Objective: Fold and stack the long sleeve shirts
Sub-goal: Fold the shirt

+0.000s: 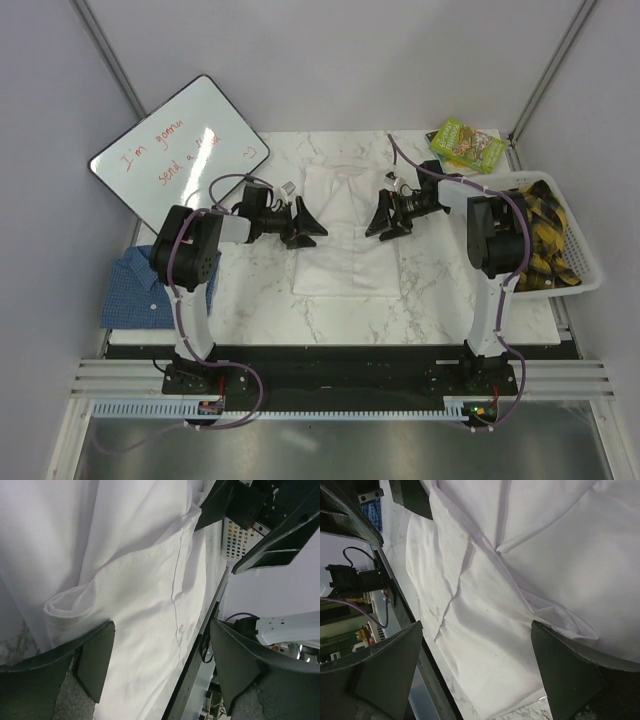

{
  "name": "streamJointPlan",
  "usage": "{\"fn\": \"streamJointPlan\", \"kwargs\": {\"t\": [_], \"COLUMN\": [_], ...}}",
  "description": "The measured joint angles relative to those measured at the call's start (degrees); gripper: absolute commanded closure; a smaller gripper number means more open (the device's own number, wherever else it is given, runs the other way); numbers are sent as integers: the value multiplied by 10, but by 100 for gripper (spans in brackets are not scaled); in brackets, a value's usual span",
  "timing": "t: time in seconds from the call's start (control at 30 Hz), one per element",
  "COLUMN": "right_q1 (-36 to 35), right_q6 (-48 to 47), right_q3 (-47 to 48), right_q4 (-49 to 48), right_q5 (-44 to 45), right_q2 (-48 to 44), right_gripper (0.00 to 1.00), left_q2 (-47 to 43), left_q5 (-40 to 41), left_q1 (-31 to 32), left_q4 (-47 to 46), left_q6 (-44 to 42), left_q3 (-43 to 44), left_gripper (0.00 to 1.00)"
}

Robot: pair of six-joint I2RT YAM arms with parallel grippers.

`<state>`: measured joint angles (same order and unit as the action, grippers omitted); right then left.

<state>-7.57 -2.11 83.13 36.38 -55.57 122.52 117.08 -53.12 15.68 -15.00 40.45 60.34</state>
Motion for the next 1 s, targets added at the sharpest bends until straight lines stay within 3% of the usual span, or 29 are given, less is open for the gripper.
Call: {"fn": "streamJointPlan", "kwargs": {"t": [0.17, 0.27, 0.37, 0.4, 0.47, 0.5, 0.63, 0.7, 0.83, 1.0], "right_q1": [-9, -14, -17, -18, -22, -26, -66, -89, -117, -146], "right_q6": [-56, -113, -150, -158, -170, -176, -199, -224, -332, -491], "right_q3": [3, 2, 6, 11, 28, 34, 36, -6, -172, -376], "right_q4": [16, 57, 93, 100, 105, 104, 94, 81, 68, 49], "right_q5": [6, 37, 59, 64, 74, 78, 95, 104, 151, 223], "right_q2": [-9, -39, -89, -107, -138, -146, -161, -177, -284, -522], "right_gripper": [2, 3, 10, 18, 24, 29, 31, 32, 32, 44], "left_q2": [-30, -95, -204, -238, -336, -386, -553, -596, -658, -721], "left_q5": [-12, -13, -2, 9, 60, 85, 178, 202, 237, 241], "left_q1": [-9, -9, -5, -2, 25, 45, 160, 191, 190, 192], "left_q4": [33, 98, 175, 194, 222, 227, 247, 265, 287, 271], "left_q6": [-21, -90, -212, -252, -364, -419, -605, -664, -773, -916], "left_q3": [-14, -13, -12, -13, -37, -61, -197, -251, -337, -436], "left_gripper": [13, 15, 17, 19, 22, 23, 30, 31, 36, 46]}}
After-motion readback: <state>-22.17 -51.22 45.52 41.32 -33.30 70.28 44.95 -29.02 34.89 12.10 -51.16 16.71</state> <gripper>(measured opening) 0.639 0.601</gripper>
